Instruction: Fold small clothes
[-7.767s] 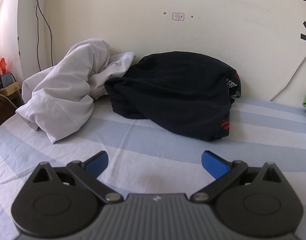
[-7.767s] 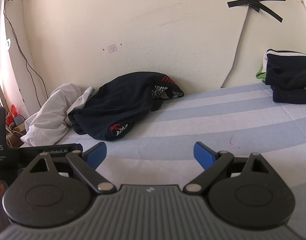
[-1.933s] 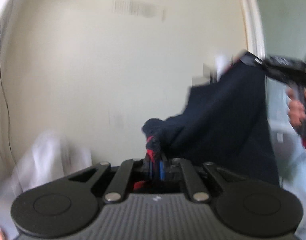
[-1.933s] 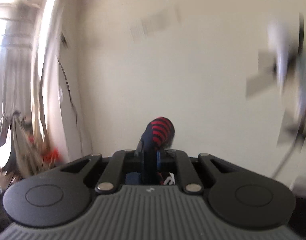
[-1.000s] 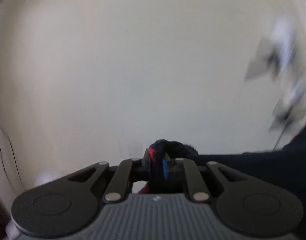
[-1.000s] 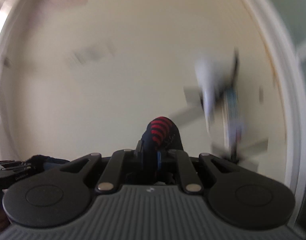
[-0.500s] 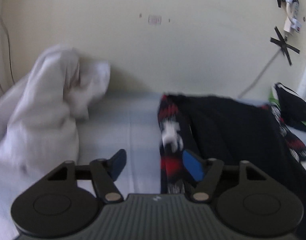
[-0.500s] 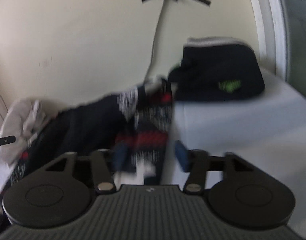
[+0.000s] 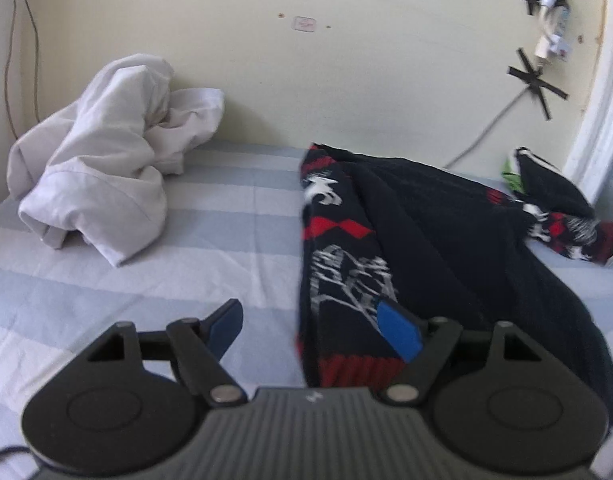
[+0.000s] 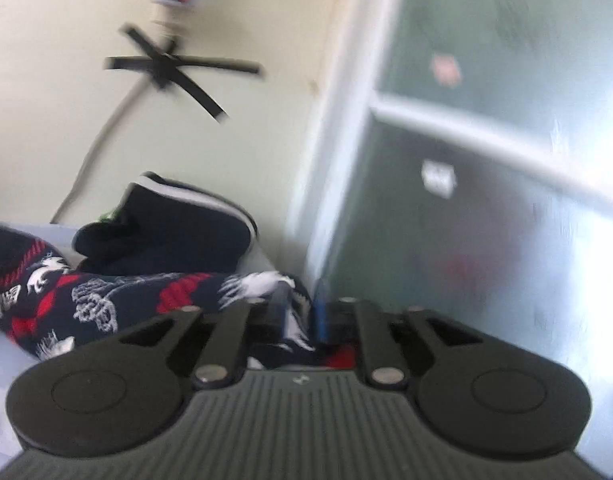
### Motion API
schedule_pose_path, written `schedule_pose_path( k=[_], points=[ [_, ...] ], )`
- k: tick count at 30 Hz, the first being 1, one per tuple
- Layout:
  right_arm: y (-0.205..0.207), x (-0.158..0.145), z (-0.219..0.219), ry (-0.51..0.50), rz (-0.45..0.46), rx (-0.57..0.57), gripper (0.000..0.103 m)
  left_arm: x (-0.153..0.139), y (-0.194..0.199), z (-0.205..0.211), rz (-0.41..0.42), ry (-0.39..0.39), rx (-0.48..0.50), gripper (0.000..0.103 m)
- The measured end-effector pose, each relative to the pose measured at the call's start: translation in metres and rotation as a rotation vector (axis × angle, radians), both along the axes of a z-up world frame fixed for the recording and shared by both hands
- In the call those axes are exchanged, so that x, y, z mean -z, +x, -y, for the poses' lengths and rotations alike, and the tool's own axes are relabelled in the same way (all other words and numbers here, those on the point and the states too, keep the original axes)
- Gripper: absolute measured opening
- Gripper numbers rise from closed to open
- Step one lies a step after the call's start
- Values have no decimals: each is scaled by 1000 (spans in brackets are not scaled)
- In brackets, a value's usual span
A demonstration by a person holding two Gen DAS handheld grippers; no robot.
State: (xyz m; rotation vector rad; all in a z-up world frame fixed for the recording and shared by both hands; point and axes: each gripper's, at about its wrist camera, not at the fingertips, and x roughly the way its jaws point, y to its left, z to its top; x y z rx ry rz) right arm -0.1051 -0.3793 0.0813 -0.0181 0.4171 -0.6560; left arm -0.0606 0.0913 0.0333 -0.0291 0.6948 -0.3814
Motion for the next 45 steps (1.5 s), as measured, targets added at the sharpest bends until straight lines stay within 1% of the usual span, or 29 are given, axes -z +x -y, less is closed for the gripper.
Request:
schedule_pose_path(
  k=[2, 4, 7, 9, 11, 13, 14, 15, 16, 17, 18, 19, 20, 22, 23, 24, 25, 26, 27, 28, 30, 32, 35, 38, 41, 42, 43, 44, 45],
  points=[
    [-16, -1, -8, 81, 96, -85, 46, 0, -9, 4, -15, -18, 37, 80],
    [-22, 3, -30, 130, 127, -184, 47, 0, -22, 12, -30, -26, 87, 91],
    [-17, 9, -69, 252, 131, -372, 47, 6, -38, 29, -49, 21, 144, 93],
    [-5, 17, -102, 326, 97, -518, 47, 10, -48, 38, -24, 80, 147, 94],
    [5, 19, -136, 348, 67, -634, 47, 16, -54, 45, 3, 158, 124, 81],
    [17, 25, -171, 365, 34, -741, 47, 20, -50, 43, 17, 242, 70, 31],
    [25, 27, -186, 372, 22, -785, 47, 21, -44, 35, 11, 241, 53, 28],
    [30, 31, -201, 379, 9, -826, 47, 20, -36, 23, -15, 189, 56, 25],
    [36, 34, -216, 386, -5, -864, 47, 17, -25, 7, -58, 108, 44, 16],
    [41, 37, -229, 390, -20, -894, 47, 13, -16, -7, -73, 68, 1, 14],
    [44, 39, -239, 393, -33, -916, 47, 7, -9, -20, -47, 87, -75, 12],
    [47, 41, -249, 396, -47, -940, 47, -1, -2, -33, 16, 138, -177, 12],
    [51, 44, -259, 400, -60, -959, 47, -10, 5, -48, 59, 150, -249, 12],
    [51, 49, -276, 414, -80, -1004, 47, -24, 30, -86, 81, 114, -389, 12],
    [51, 51, -283, 419, -91, -1025, 47, -27, 45, -104, 76, 99, -485, 13],
    [51, 55, -291, 421, -105, -1042, 47, -26, 59, -120, 47, 78, -564, 21],
    [50, 56, -296, 419, -120, -1052, 47, -23, 70, -132, -2, 55, -617, 28],
    [50, 57, -300, 414, -132, -1059, 47, -21, 76, -140, -46, 17, -637, 28],
    [50, 59, -303, 405, -140, -1063, 47, -20, 74, -143, -56, -19, -625, 34],
    [46, 56, -301, 395, -140, -1064, 47, -20, 66, -139, -34, -29, -588, 50],
    [38, 52, -292, 386, -122, -1057, 47, -22, 44, -124, 3, 1, -517, 63],
    [27, 48, -270, 393, -97, -1013, 48, -22, 17, -111, 4, -28, -387, 63],
    [7, 45, -231, 385, -77, -908, 50, -12, -16, -86, -66, -86, -177, 70],
    [-21, 51, -195, 409, -78, -803, 53, 4, -33, -64, -141, -96, -70, 72],
    [-46, 63, -177, 435, -106, -737, 58, 16, -45, -48, -197, -145, 1, 73],
    [-52, 69, -175, 444, -119, -724, 58, 21, -44, -41, -205, -138, 18, 67],
    [-57, 75, -175, 450, -131, -717, 58, 24, -47, -31, -211, -115, 32, 41],
    [-61, 81, -174, 456, -137, -715, 57, 26, -49, -23, -204, -81, 37, 30],
    [-67, 84, -178, 441, -117, -718, 51, 25, -52, -16, -194, -50, 47, 14]
  ],
)
